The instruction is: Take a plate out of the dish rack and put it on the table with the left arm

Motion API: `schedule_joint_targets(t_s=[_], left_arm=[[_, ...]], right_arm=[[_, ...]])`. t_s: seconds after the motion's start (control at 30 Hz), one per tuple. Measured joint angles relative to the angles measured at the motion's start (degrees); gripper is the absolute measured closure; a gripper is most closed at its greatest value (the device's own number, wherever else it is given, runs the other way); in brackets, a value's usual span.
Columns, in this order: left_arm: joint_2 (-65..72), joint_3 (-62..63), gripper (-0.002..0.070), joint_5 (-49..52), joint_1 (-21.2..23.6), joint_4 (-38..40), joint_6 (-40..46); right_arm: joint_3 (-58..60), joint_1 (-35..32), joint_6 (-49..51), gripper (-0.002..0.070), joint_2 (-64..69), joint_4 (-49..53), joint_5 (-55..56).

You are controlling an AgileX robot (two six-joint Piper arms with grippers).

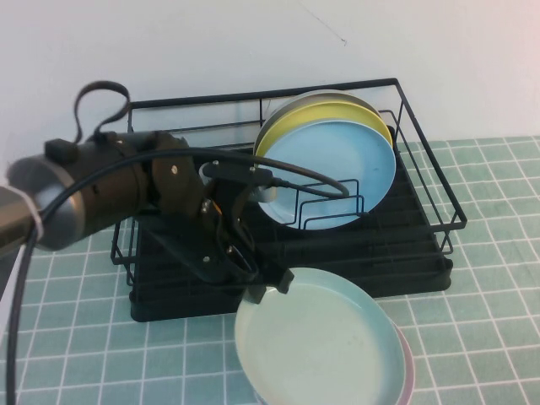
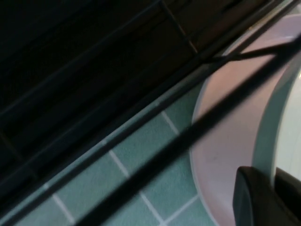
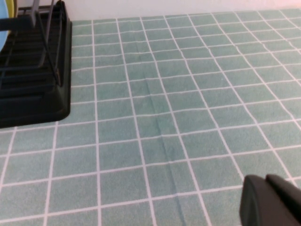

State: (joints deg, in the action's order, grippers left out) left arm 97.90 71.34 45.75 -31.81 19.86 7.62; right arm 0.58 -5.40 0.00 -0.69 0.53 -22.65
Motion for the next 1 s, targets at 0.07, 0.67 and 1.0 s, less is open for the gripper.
schedule_joint_targets(t_s=[0.07, 0.67, 1.0], left_arm=[[1.6, 0.0, 0.0673, -1.3, 0.0, 1.4, 1.3], [0.9, 0.0, 0.0162, -3.0, 0.0, 2.2, 5.3], [-17.2, 0.0, 0.0261, -4.4, 0.0, -3.9, 4.4]], right_arm=[[0.0, 0.0, 0.0, 0.0678, 0.0, 0.0, 0.0], [0.0, 0.0, 0.0, 0.0678, 0.0, 0.0, 0.0], [0.0, 0.0, 0.0, 0.0678, 0.0, 0.0, 0.0]])
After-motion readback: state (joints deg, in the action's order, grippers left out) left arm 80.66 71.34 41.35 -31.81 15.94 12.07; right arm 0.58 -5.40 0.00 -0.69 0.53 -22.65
